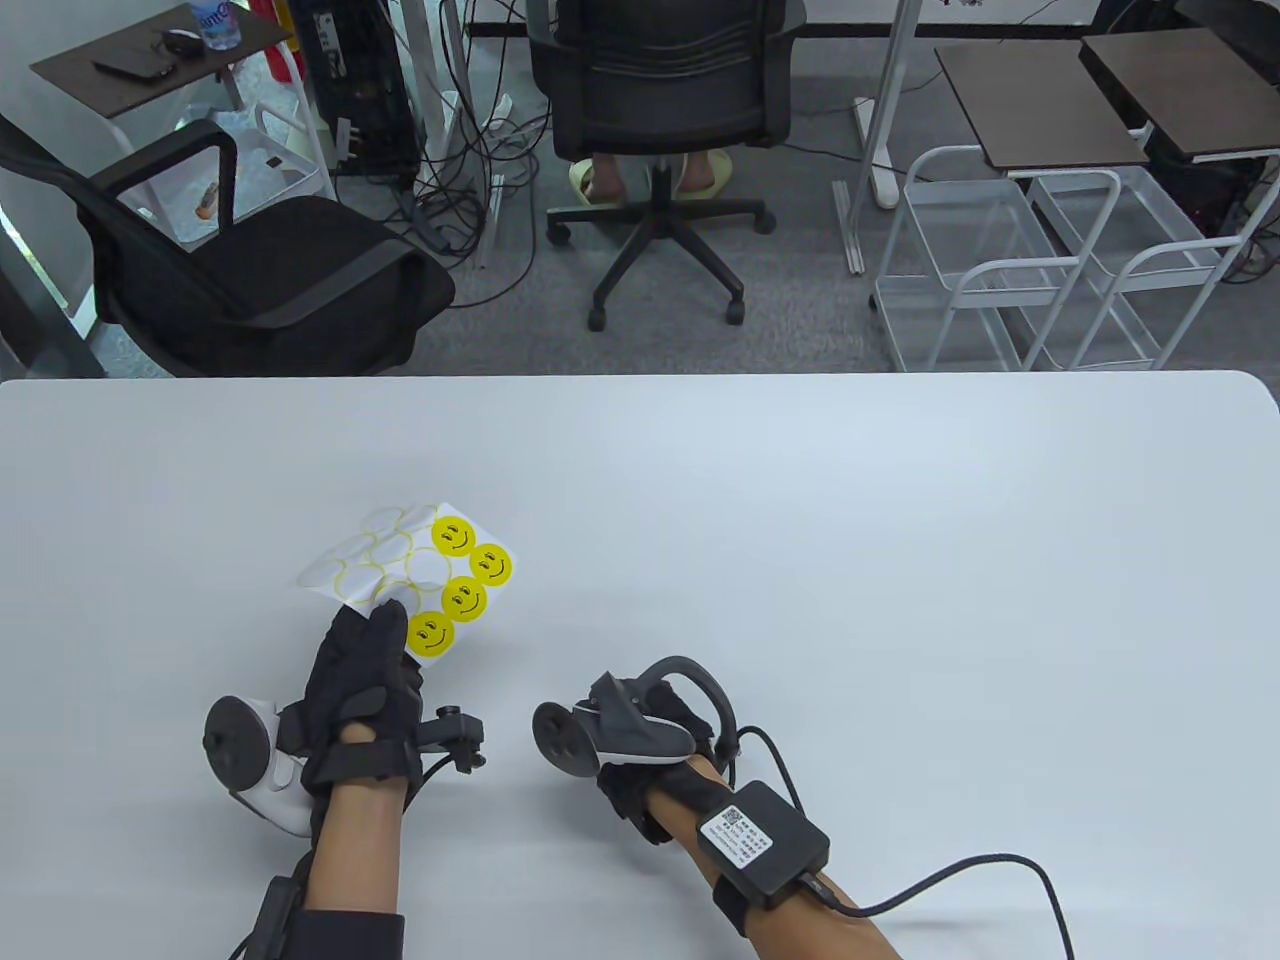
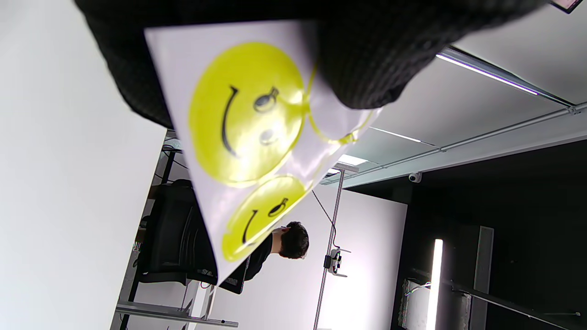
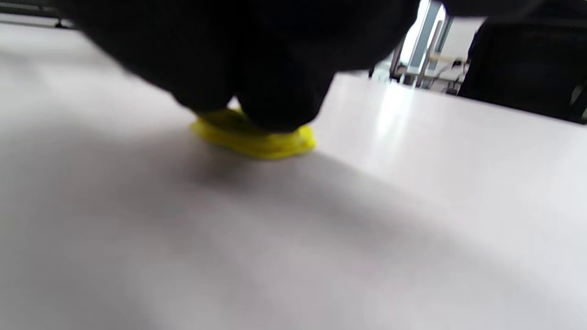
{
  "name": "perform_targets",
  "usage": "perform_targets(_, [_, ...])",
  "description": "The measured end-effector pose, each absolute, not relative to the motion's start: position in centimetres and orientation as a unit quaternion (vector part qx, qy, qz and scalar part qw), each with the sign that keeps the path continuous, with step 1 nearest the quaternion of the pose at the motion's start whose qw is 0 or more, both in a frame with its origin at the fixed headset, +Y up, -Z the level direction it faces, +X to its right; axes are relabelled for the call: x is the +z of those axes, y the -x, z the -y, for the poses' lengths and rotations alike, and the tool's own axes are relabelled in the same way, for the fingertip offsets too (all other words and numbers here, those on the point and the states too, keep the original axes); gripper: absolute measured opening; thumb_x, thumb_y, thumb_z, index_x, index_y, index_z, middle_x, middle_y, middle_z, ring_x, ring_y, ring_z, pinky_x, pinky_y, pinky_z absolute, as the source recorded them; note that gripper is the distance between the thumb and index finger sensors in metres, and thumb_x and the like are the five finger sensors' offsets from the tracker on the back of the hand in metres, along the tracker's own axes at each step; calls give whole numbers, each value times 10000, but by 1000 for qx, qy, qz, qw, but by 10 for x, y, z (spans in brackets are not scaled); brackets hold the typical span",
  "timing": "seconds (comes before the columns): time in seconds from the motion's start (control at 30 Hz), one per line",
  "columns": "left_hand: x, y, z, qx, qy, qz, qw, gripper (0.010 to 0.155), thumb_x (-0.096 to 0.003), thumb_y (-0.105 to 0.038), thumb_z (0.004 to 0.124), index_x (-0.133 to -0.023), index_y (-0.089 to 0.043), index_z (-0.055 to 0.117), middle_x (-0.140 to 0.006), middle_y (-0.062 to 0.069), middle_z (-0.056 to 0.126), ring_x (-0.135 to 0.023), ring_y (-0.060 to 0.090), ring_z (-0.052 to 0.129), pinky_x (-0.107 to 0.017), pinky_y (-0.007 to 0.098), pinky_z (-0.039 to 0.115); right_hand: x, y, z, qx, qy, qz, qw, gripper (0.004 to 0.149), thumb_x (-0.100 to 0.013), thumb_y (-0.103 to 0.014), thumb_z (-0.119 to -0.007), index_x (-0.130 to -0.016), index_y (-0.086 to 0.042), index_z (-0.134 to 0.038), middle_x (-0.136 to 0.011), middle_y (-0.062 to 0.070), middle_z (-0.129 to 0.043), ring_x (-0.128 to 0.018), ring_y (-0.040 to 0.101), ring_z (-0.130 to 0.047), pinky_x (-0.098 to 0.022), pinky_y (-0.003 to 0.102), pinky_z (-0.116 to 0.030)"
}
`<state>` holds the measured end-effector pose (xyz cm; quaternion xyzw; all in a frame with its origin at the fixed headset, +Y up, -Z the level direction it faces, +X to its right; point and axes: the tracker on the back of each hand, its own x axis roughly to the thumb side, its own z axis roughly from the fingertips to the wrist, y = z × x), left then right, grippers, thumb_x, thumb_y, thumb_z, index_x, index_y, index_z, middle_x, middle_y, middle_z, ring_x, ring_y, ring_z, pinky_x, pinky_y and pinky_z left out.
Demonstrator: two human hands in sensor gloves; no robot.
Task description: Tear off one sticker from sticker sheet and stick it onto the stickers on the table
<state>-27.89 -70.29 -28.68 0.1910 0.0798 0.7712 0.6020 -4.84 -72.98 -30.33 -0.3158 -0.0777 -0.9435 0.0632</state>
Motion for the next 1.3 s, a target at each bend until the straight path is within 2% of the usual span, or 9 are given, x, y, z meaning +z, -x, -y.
perform_targets(0.03, [-287, 278, 703, 771, -189, -79, 603, 417, -526, -318, 829, -924, -192, 818, -872, 40, 999, -796, 311, 1013, -645, 514, 818, -302, 49, 730, -943, 309, 105, 66, 501, -492, -304, -791, -885, 7, -797, -606, 78, -969, -204, 146, -902, -119, 365, -798])
perform_targets(0.17, [-287, 277, 703, 768, -186, -76, 609, 417, -526, -316, 829, -923, -190, 819, -869, 44, 1001, -794, 313, 1014, -643, 516, 818, -299, 46, 730, -940, 313, 127, 53, 512, -505, -307, -754, -922, -9, -747, -640, 78, -954, -235, 150, -908, -143, 369, -805])
perform_targets(0.33, [-288, 276, 704, 763, -185, -73, 615, 418, -524, -313, 830, -921, -185, 821, -865, 48, 1004, -790, 318, 1015, -639, 519, 819, -302, 32, 728, -949, 286, 129, -29, 485, -510, -330, -749, -917, -69, -791, -614, 80, -982, -235, 174, -934, -140, 383, -812])
perform_targets(0.43, [-288, 275, 704, 762, -185, -74, 616, 417, -524, -313, 829, -921, -184, 821, -865, 51, 1003, -787, 321, 1015, -636, 523, 817, -306, 18, 720, -947, 272, 127, -117, 475, -511, -354, -754, -914, -111, -819, -622, 86, -992, -272, 203, -962, -167, 407, -825])
perform_targets(0.47, [-288, 275, 704, 761, -185, -74, 618, 417, -523, -312, 829, -920, -183, 822, -862, 50, 1004, -786, 319, 1016, -637, 523, 817, -308, 11, 711, -943, 261, 115, -169, 476, -512, -351, -756, -916, -107, -818, -644, 106, -990, -319, 244, -976, -203, 441, -830])
perform_targets(0.53, [-288, 275, 704, 759, -185, -74, 620, 418, -523, -314, 828, -921, -182, 822, -864, 49, 1003, -787, 321, 1015, -637, 523, 817, -310, 3, 699, -942, 254, 86, -200, 486, -513, -362, -754, -918, -100, -817, -683, 126, -987, -388, 290, -985, -253, 478, -833])
perform_targets(0.83, [-289, 272, 706, 748, -177, -72, 635, 421, -530, -325, 820, -926, -185, 815, -869, 46, 1000, -792, 320, 1011, -641, 523, 812, -307, -56, 637, -932, 227, -69, -274, 574, -511, -471, -722, -963, -122, -784, -918, 165, -901, -742, 446, -918, -513, 661, -745])
perform_targets(1.03, [-289, 270, 705, 739, -177, -66, 646, 425, -531, -336, 817, -925, -179, 816, -866, 51, 1001, -790, 323, 1010, -639, 525, 810, -296, -94, 626, -924, 199, -136, -296, 622, -504, -509, -694, -991, -127, -759, -1012, 191, -835, -853, 516, -833, -582, 739, -656])
perform_targets(1.3, [-289, 265, 706, 720, -172, -60, 669, 428, -529, -347, 818, -921, -176, 822, -858, 58, 1005, -782, 332, 1011, -632, 530, 809, -280, -133, 628, -923, 178, -199, -276, 654, -488, -541, -688, -1002, -140, -747, -1056, 185, -798, -907, 536, -782, -611, 763, -614])
